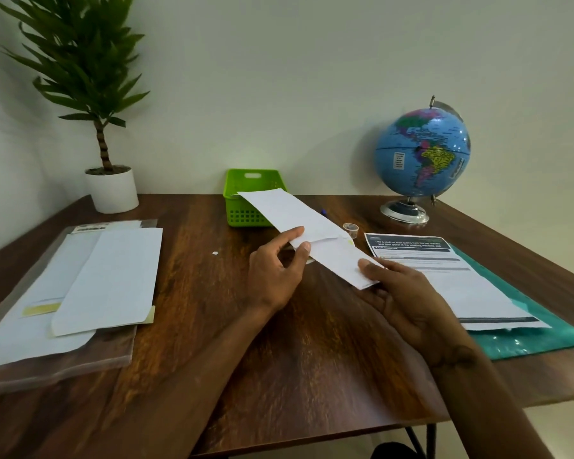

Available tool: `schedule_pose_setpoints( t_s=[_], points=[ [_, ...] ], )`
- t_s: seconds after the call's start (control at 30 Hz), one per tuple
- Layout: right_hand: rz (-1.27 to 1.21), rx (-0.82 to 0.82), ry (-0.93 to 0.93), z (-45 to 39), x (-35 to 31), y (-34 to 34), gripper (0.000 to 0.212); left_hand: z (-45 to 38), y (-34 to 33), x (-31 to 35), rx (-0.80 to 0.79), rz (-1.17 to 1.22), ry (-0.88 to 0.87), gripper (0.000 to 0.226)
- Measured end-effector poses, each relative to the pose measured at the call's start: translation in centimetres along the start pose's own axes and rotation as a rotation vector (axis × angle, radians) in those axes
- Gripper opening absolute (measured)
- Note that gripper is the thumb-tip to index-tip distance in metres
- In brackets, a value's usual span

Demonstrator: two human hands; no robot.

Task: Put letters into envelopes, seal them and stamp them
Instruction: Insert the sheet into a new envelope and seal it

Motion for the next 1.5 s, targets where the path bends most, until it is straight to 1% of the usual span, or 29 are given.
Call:
schedule_pose_setpoints(
  t_s=[0.1, 0.17, 0.2, 0.3, 0.4, 0.6, 0.8, 0.97, 1.13, 1.23, 1.33, 1.43, 1.5],
  points=[
    [-0.095, 0.015, 0.002, 2.1, 1.5, 1.2, 0.047, -0.3, 0.5, 0.1, 0.026, 0.005, -0.003, 0.037],
    [-0.125, 0.034, 0.013, 3.1, 2.1, 1.7, 0.047, -0.3, 0.5, 0.1, 0.018, 0.002, -0.003, 0.037],
    [-0.132, 0.048, 0.019, 3.3, 2.2, 1.8, 0.045, -0.1, 0.4, 0.2, 0.015, -0.002, -0.006, 0.038],
    [-0.151, 0.108, 0.03, 3.2, 2.0, 1.2, 0.03, 0.2, 0.1, 0.5, 0.0, -0.009, -0.019, 0.039],
    [-0.177, 0.125, 0.031, 2.7, 1.7, -0.1, 0.023, 0.5, 0.0, 0.7, -0.005, 0.001, -0.016, 0.04],
    [-0.158, 0.173, 0.03, 1.4, 1.2, -1.0, 0.018, 0.8, 0.2, 1.1, 0.005, -0.01, -0.036, 0.04],
    [-0.117, 0.207, 0.053, 0.3, 0.8, -1.6, 0.016, 1.2, -0.6, 1.3, -0.047, 0.001, -0.071, 0.043],
    [-0.039, 0.265, -0.004, -0.5, 0.9, -2.2, 0.018, 1.5, -1.0, 1.5, -0.044, 0.019, -0.097, 0.044],
    [-0.089, 0.218, -0.059, -0.8, 1.4, -3.5, 0.025, 1.5, -1.0, 1.6, -0.035, 0.033, -0.116, 0.044],
    [-0.108, 0.218, -0.079, -0.9, 1.7, -3.6, 0.024, 1.4, -1.0, 1.7, -0.034, 0.05, -0.126, 0.041],
    [-0.046, 0.227, -0.019, -1.2, 1.2, -3.1, 0.019, 1.5, -1.4, 1.8, -0.053, 0.036, -0.137, 0.043],
    [-0.116, 0.223, 0.045, -1.5, 0.8, -3.0, 0.015, 1.7, -1.8, 1.9, -0.08, 0.044, -0.132, 0.044],
    [-0.163, 0.179, 0.051, -1.9, 0.7, -3.5, 0.015, 1.7, -1.8, 1.9, -0.087, 0.064, -0.119, 0.041]
  ],
)
Point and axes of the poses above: each hand's wrist, its own z-axis away from the middle knuckle, its own y-axis out of the back of the hand, x = y × z, the point moved 10 cm from there along -z, towards the middle knuckle, and after that the axes turned 9 degrees about y, right-handed, at the moved point
